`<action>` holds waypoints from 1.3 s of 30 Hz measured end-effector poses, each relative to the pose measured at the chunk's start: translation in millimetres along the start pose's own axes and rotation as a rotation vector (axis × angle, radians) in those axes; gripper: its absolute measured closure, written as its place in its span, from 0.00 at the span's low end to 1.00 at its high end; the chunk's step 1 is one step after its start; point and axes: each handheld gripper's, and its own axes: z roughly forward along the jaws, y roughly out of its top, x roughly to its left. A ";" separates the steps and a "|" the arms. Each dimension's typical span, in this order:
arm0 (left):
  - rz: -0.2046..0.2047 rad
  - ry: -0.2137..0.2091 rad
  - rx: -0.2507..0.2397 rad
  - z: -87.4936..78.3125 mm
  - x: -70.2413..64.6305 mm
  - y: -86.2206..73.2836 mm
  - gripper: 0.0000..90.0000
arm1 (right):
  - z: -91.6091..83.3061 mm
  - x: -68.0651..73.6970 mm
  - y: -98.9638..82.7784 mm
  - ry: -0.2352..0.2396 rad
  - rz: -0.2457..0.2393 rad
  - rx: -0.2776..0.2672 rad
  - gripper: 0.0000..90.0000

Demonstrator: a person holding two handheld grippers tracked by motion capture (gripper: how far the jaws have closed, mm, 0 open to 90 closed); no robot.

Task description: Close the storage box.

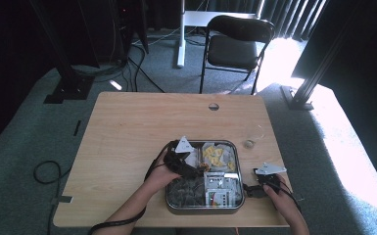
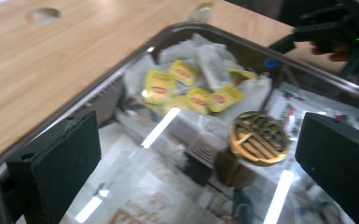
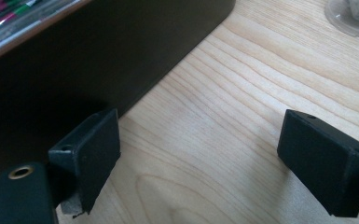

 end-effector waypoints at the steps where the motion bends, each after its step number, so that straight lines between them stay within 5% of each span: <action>1: 0.000 0.004 -0.004 -1.3 1.4 -0.8 0.01 | 0.0 0.0 0.0 0.000 0.000 0.000 0.14; 31: -0.120 0.203 -0.056 -56.8 62.4 -47.0 0.01 | -0.1 0.2 -0.1 0.000 0.002 0.001 0.14; 39: -0.160 0.270 -0.048 -79.2 84.5 -71.9 0.01 | -0.1 0.2 -0.1 0.000 0.002 0.002 0.14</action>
